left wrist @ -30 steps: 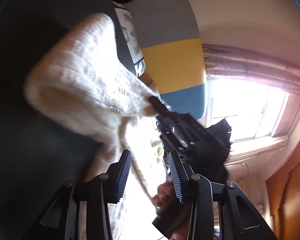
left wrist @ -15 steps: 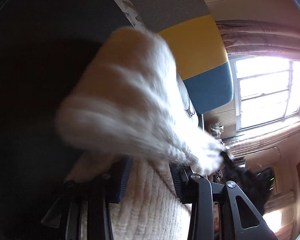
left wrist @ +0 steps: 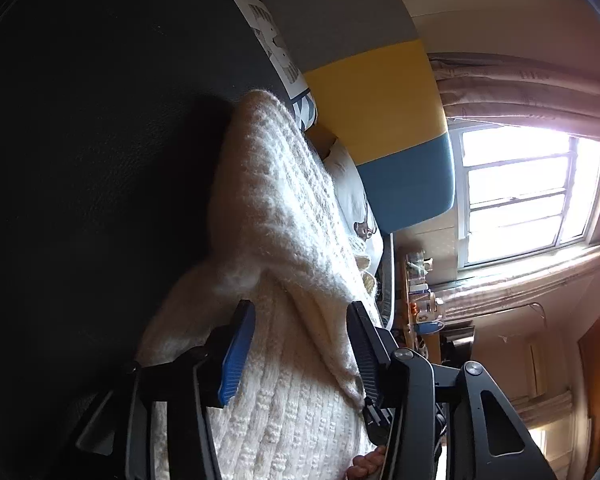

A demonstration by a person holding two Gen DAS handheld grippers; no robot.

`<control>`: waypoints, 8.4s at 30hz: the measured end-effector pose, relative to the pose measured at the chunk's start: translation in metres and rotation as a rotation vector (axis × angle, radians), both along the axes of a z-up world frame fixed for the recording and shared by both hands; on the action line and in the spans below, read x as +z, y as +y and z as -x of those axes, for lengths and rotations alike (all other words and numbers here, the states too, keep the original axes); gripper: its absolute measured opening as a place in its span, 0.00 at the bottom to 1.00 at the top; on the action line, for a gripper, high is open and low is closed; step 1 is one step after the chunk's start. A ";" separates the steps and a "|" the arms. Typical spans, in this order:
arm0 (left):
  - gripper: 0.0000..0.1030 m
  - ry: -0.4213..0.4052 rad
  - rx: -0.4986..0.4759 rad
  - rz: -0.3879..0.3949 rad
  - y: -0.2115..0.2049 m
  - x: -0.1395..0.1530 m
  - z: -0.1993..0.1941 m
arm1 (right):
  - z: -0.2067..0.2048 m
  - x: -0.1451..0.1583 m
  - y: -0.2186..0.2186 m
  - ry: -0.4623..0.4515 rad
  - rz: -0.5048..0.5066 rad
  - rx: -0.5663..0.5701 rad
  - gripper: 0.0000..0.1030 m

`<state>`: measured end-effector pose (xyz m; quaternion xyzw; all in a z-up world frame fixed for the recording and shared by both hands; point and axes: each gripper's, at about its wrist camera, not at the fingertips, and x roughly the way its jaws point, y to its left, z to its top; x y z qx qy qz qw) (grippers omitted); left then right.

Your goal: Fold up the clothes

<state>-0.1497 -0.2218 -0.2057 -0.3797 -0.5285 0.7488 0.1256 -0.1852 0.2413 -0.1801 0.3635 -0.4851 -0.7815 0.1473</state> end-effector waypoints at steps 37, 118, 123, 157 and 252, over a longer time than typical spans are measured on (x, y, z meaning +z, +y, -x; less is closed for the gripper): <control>0.46 -0.068 0.096 -0.210 -0.020 -0.038 -0.031 | -0.014 0.016 0.060 -0.003 -0.300 -0.030 0.24; 0.38 0.127 -0.208 0.653 -0.016 0.060 -0.003 | 0.123 0.076 -0.135 0.112 -0.102 0.789 0.51; 0.44 0.061 -0.193 0.561 -0.025 0.056 0.035 | 0.065 0.075 0.009 0.023 -0.213 0.467 0.51; 0.54 0.056 -0.328 0.686 0.053 0.047 -0.011 | 0.033 0.023 0.022 -0.025 -0.462 0.451 0.47; 0.72 0.085 -0.312 0.755 0.058 0.041 -0.166 | -0.268 0.017 0.143 -0.126 -0.258 0.303 0.30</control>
